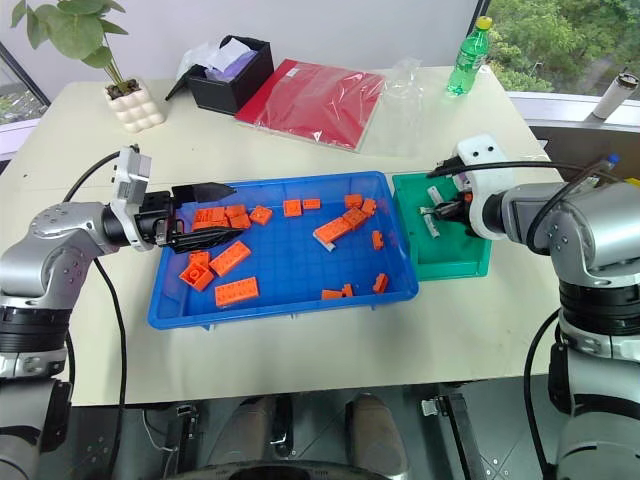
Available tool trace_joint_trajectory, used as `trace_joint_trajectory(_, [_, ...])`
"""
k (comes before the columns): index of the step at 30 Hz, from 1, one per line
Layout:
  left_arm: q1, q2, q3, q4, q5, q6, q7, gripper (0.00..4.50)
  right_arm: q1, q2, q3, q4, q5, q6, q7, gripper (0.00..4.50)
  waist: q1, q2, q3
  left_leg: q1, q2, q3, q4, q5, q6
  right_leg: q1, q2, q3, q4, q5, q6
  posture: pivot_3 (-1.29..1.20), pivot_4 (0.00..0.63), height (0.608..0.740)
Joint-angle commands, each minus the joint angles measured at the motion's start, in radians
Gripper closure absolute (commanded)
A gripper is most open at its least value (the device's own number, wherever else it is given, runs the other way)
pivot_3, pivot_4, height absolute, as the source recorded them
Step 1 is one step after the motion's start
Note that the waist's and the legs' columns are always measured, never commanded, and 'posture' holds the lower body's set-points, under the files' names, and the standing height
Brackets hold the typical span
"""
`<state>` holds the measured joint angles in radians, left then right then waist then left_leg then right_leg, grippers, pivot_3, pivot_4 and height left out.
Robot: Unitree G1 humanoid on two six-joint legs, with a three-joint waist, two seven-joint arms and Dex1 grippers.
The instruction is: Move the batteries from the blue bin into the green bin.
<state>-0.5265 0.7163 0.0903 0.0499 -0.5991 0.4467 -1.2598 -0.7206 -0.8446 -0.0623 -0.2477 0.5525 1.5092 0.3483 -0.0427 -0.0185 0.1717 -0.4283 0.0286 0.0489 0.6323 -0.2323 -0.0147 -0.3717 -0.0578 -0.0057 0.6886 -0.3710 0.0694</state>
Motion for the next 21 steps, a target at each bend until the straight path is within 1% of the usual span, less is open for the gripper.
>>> trace_joint_trajectory(1, [-0.027, 0.020, 0.005, -0.008, 0.003, -0.003, -0.019, 0.00, 0.013, -0.024, -0.013, 0.011, -0.036, -0.062, 0.016, 3.99, 0.001, 0.000, 0.000, 0.000, 0.000, 0.000, 0.000, 0.000, 0.000, 0.000, 0.000, 0.000, 0.000, 0.000, 0.000, 0.00, 0.150, 0.740])
trace_joint_trajectory(2, [-0.028, 0.021, 0.006, -0.009, 0.004, -0.002, -0.020, 0.00, 0.020, -0.024, -0.013, 0.017, -0.043, -0.072, 0.019, 3.48, 0.002, 0.000, 0.000, 0.000, 0.000, 0.000, 0.000, 0.000, 0.000, 0.000, 0.000, 0.000, 0.000, 0.000, 0.000, 0.00, 0.150, 0.740])
trace_joint_trajectory(3, [-0.028, 0.022, 0.007, -0.010, 0.003, -0.001, -0.019, 0.00, 0.026, -0.023, -0.012, 0.021, -0.049, -0.081, 0.023, 3.22, 0.003, 0.000, 0.000, 0.000, 0.000, 0.000, 0.000, 0.000, 0.000, 0.000, 0.000, 0.000, 0.000, 0.000, 0.000, 0.00, 0.150, 0.740])
trace_joint_trajectory(5, [-0.028, 0.023, 0.009, -0.012, 0.004, 0.001, -0.018, 0.00, 0.034, -0.022, -0.006, 0.023, -0.058, -0.094, 0.033, 2.33, 0.004, 0.000, 0.000, 0.000, 0.000, 0.000, 0.000, 0.000, 0.000, 0.001, 0.000, 0.000, 0.000, 0.000, 0.000, 0.00, 0.150, 0.740])
trace_joint_trajectory(8, [-0.024, 0.023, 0.012, -0.019, 0.002, 0.004, -0.012, 0.00, 0.039, -0.021, 0.004, 0.030, -0.076, -0.109, 0.038, 0.90, 0.004, 0.000, 0.000, 0.000, 0.000, 0.000, 0.000, 0.000, 0.000, 0.001, 0.000, 0.000, 0.000, 0.000, 0.000, 0.00, 0.150, 0.740])
trace_joint_trajectory(9, [-0.023, 0.023, 0.013, -0.022, 0.001, 0.004, -0.010, 0.00, 0.040, -0.025, 0.010, 0.032, -0.085, -0.116, 0.040, 0.35, 0.004, 0.000, 0.000, 0.000, 0.000, 0.000, 0.001, 0.000, 0.000, 0.001, 0.000, 0.000, 0.000, 0.000, 0.000, 0.00, 0.150, 0.740])
trace_joint_trajectory(10, [-0.020, 0.022, 0.016, -0.024, 0.001, 0.004, -0.006, 0.00, 0.038, -0.044, 0.034, 0.037, -0.107, -0.161, 0.052, 0.07, 0.004, 0.000, 0.000, 0.000, 0.000, 0.000, 0.001, 0.000, 0.000, 0.001, 0.000, 0.000, 0.000, 0.000, 0.000, 0.00, 0.150, 0.740])
trace_joint_trajectory(13, [-0.016, 0.024, 0.021, -0.025, 0.001, 0.003, 0.001, 0.00, -0.014, -0.081, 0.111, 0.065, -0.189, -0.339, 0.093, 0.07, 0.004, 0.000, 0.000, 0.000, 0.000, 0.000, 0.001, 0.000, 0.000, 0.001, 0.000, 0.000, 0.000, 0.000, 0.000, 0.00, 0.150, 0.740])
trace_joint_trajectory(14, [-0.014, 0.025, 0.022, -0.026, 0.000, 0.004, 0.002, 0.00, -0.056, -0.066, 0.127, 0.078, -0.197, -0.396, 0.121, 0.07, 0.004, 0.000, 0.000, 0.000, 0.000, 0.000, 0.001, 0.000, 0.000, 0.000, 0.000, 0.000, 0.000, 0.000, 0.000, 0.00, 0.150, 0.740])
trace_joint_trajectory(17, [-0.014, 0.026, 0.020, -0.025, 0.000, 0.004, 0.004, 0.00, -0.139, -0.055, 0.201, 0.109, -0.227, -0.557, 0.251, 0.07, -0.004, 0.001, 0.000, 0.000, 0.000, 0.001, 0.000, 0.000, 0.000, -0.001, 0.001, 0.001, 0.000, 0.000, 0.000, 0.00, 0.150, 0.740])
trace_joint_trajectory(19, [-0.016, 0.026, 0.019, -0.025, -0.001, 0.006, 0.005, 0.00, -0.136, -0.106, 0.294, 0.123, -0.308, -0.759, 0.393, 0.07, 0.000, 0.001, 0.000, 0.000, 0.002, 0.000, 0.000, 0.000, -0.001, -0.001, 0.003, 0.001, 0.000, 0.000, 0.000, 0.00, 0.150, 0.740])
trace_joint_trajectory(21, [-0.016, 0.027, 0.019, -0.030, -0.002, 0.009, 0.007, 0.00, -0.148, -0.144, 0.386, 0.211, -0.426, -1.040, 0.532, 0.07, 0.006, 0.001, 0.000, 0.000, 0.002, -0.001, 0.000, 0.000, -0.001, 0.000, 0.004, 0.001, 0.000, 0.000, 0.000, 0.00, 0.150, 0.740])
